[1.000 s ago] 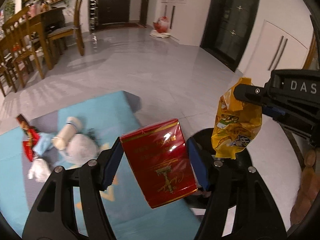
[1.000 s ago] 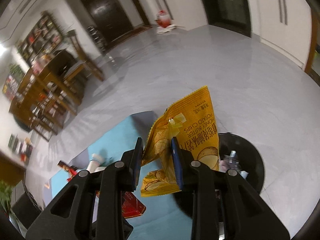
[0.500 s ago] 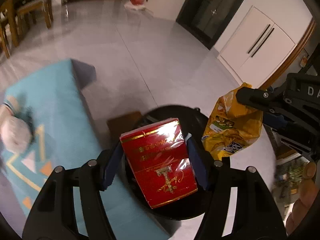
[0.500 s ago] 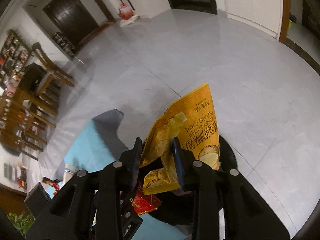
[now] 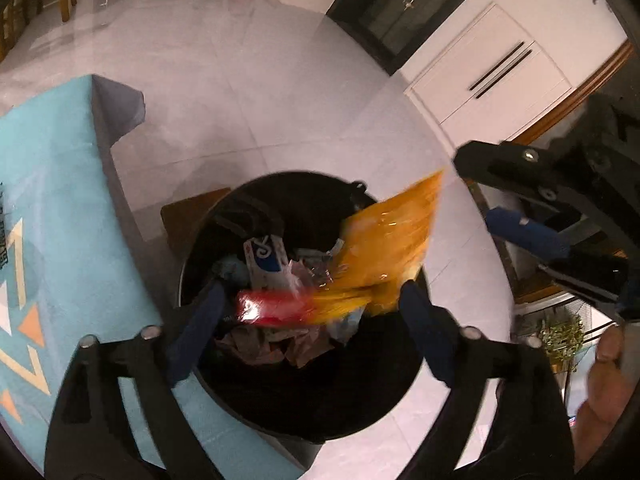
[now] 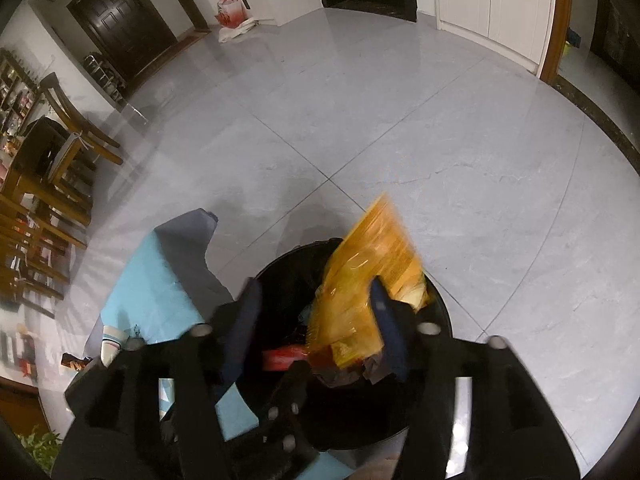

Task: Collect trash
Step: 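Carry the red box and chip bag over the bin and release both, then return both tools to the remaining trash on the rug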

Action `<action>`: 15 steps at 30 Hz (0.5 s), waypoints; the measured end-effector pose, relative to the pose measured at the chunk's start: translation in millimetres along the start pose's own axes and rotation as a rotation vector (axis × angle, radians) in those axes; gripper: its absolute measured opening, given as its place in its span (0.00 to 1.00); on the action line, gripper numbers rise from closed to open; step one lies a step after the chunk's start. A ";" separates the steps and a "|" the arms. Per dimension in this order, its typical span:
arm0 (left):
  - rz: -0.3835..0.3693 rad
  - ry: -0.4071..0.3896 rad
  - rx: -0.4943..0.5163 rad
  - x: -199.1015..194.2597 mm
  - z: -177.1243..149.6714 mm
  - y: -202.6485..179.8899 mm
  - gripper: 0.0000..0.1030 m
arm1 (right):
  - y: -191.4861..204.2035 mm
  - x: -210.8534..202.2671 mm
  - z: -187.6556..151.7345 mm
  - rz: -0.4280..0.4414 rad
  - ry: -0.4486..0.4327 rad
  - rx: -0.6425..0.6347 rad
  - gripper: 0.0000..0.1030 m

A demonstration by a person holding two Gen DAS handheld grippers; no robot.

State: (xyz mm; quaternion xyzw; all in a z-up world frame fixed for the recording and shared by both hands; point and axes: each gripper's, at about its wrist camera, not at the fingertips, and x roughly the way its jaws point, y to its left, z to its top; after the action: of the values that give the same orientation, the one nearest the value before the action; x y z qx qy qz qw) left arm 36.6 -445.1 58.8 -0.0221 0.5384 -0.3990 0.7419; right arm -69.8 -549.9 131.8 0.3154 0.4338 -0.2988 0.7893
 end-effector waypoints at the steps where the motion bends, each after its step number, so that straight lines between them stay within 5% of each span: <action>1: -0.009 -0.011 0.001 -6.4 0.4 0.0 0.88 | 2.2 -3.0 -0.5 0.005 -0.009 -0.002 0.61; 7: 0.027 -0.092 -0.036 -54.7 -0.7 22.0 0.97 | 18.5 -16.8 -3.3 0.035 -0.051 -0.047 0.78; 15: 0.214 -0.211 -0.124 -149.9 -14.1 86.8 0.97 | 65.5 -39.3 -18.4 0.097 -0.131 -0.159 0.92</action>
State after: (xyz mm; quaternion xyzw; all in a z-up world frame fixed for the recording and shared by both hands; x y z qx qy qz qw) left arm 59.1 -288.1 129.9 -0.0520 0.4805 -0.2790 0.8298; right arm -47.5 -487.3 173.9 0.2524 0.3880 -0.2448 0.8520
